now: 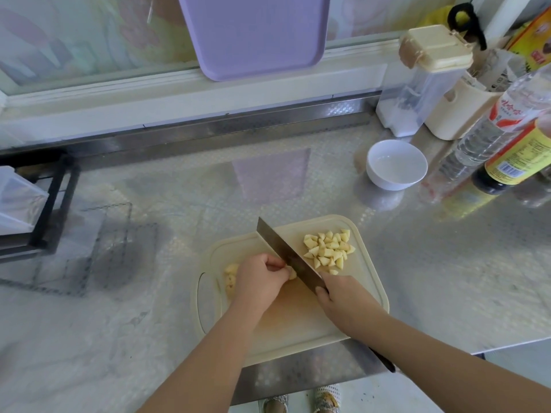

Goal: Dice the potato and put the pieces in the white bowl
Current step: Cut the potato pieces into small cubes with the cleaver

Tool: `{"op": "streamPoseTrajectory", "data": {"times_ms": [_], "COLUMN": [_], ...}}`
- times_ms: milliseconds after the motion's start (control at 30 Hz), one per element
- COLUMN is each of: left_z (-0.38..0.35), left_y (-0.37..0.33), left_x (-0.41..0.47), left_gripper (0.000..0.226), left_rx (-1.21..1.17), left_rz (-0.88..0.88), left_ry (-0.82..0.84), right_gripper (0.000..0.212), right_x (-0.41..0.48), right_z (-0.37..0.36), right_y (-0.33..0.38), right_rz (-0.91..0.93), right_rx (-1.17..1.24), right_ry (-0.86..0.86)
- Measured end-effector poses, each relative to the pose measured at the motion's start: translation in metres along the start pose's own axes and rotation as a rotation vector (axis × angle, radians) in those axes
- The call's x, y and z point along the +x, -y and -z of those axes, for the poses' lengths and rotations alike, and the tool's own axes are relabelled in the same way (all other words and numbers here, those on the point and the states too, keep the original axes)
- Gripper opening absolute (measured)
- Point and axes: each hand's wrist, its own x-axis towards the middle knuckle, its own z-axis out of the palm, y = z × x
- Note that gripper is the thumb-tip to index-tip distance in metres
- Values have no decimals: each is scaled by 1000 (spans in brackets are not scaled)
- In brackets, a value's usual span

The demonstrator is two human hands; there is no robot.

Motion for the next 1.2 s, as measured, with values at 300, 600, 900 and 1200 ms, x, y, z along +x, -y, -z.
{"op": "streamPoseTrajectory", "data": {"times_ms": [300,600,900,1200], "left_z": [-2,-10,-9,-8], "left_y": [10,9,7,5], "left_x": [-21,-26,-25,-24], "left_gripper": [15,9,7,7], "left_rx": [199,151,190,194], "left_rz": [-174,-201,-191,-204], "left_ry": [-25,-78,-84,-83], "right_gripper": [22,20,24,25], "right_x": [-10,-23,-22,-12], "right_z": [14,8,6,-7], "right_y": [-9,-2,-3,-1], "right_rz": [-33,34,32,0], "right_rx": [70,-49,-67,-58], "right_ry": [-61,-16,-1,18]}}
